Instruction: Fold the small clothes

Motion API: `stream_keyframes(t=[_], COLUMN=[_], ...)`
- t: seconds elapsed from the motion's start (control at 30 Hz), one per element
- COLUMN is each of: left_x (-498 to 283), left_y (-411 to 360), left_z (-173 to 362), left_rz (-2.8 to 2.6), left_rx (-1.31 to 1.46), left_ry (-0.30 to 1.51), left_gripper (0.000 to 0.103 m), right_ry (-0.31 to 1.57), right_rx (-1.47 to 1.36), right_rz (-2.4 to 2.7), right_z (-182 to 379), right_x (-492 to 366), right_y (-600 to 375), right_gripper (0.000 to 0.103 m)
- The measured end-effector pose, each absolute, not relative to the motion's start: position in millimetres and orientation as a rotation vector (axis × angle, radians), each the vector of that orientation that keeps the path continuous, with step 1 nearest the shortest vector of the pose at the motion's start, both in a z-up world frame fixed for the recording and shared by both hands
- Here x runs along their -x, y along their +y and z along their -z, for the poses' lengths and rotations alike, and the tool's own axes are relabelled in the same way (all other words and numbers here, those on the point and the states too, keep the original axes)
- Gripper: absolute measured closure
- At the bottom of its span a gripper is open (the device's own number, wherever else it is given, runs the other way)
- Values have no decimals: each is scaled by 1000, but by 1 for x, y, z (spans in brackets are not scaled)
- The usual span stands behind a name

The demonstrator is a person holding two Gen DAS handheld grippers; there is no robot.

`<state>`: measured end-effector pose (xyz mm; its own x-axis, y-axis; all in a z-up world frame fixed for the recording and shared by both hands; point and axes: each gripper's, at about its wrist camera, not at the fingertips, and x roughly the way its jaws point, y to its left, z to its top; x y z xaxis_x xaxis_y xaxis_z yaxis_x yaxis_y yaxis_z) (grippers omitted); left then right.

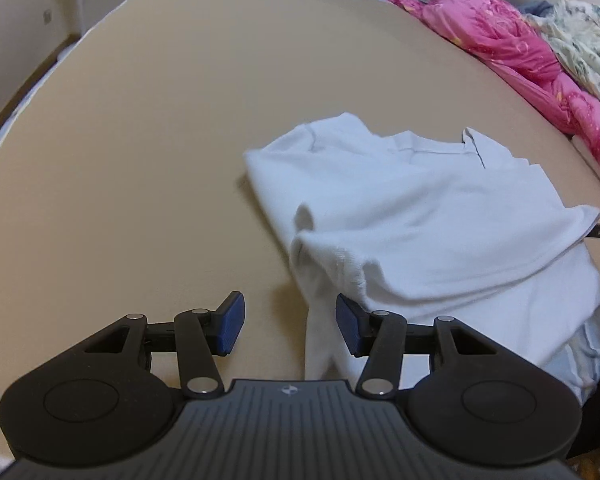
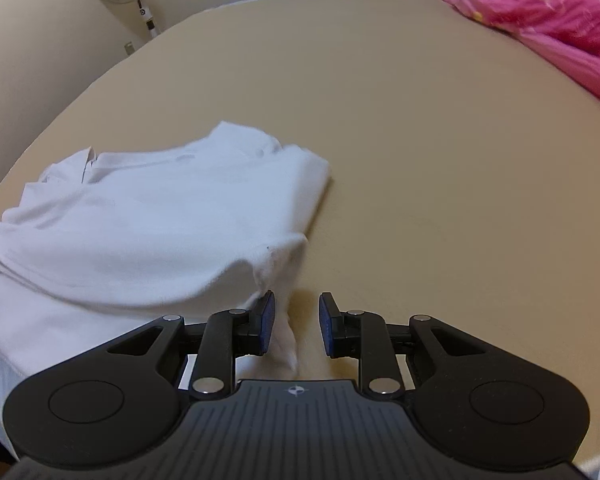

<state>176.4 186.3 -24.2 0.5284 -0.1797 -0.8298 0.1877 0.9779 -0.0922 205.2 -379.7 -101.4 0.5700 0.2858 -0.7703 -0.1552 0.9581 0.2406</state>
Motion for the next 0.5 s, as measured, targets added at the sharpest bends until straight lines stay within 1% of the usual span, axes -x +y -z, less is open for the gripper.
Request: stream_keyframes(t=[0.37,0.5], left_x=[-227,-235], left_y=[170,165], left_z=[26,29], left_rz=[243,243], left_rx=[47,53], left_ry=[890,873], left_gripper=[47,48], right_ry=[847,855], right_rx=[-222,-242], right_rz=[-169,-173], right_z=[97,103], right_x=[-248,-259], right_y=[-369,-368], right_gripper=[78,78])
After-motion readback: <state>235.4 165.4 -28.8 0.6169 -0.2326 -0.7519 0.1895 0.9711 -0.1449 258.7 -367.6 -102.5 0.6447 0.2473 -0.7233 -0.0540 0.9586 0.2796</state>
